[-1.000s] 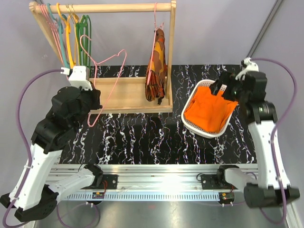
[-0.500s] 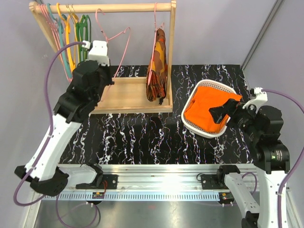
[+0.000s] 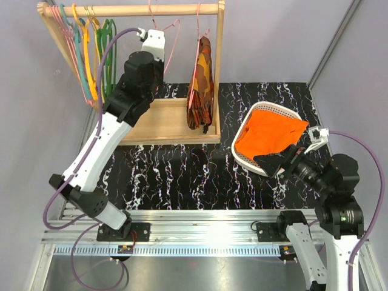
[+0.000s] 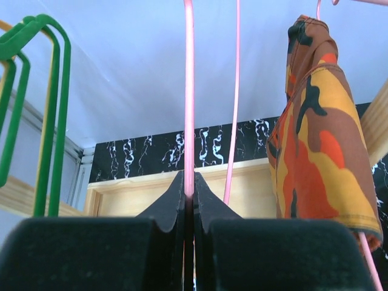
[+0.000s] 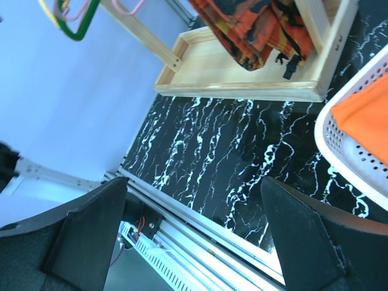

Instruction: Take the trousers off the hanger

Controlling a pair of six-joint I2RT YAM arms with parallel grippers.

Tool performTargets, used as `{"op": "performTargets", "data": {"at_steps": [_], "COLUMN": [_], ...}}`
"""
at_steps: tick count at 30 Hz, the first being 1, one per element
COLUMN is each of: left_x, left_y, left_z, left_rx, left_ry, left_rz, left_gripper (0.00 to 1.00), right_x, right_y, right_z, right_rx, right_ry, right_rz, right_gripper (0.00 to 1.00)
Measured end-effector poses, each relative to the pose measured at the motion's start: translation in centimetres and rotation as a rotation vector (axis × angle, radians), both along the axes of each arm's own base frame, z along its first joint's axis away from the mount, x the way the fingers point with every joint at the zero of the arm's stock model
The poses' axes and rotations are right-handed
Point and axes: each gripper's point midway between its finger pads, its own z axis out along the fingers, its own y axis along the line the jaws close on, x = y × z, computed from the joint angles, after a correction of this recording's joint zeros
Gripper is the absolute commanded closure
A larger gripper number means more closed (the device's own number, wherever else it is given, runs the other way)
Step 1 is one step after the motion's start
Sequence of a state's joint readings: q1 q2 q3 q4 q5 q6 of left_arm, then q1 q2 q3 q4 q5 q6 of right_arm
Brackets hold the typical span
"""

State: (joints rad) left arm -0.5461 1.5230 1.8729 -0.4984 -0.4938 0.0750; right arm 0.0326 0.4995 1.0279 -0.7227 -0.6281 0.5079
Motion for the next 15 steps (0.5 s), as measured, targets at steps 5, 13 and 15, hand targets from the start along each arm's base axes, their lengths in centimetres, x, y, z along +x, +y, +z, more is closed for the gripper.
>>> {"op": "performTargets", "data": {"at_steps": [5, 13, 15], "left_x": [2.0, 2.0, 1.5], "left_y": [-1.0, -1.6, -1.5], "left_z": [-0.5, -2.2, -2.6], "left_rx": [-0.007, -0.031, -0.044], "left_ry": [0.012, 0.056, 0.069], "left_rz": [0.006, -0.004, -0.009], "left_gripper": [0.94, 0.52, 0.35], "right_x": [-1.6, -1.6, -1.6], "right_y": [0.3, -0.7, -1.1], "right_z": [0.6, -1.1, -1.4], "right_rx": [0.005, -0.074, -0.101], "right_ry": [-0.042, -0.013, -0.010], "right_rz": [0.028, -0.011, -0.034], "right_gripper": [0.01, 0.01, 0.01]}}
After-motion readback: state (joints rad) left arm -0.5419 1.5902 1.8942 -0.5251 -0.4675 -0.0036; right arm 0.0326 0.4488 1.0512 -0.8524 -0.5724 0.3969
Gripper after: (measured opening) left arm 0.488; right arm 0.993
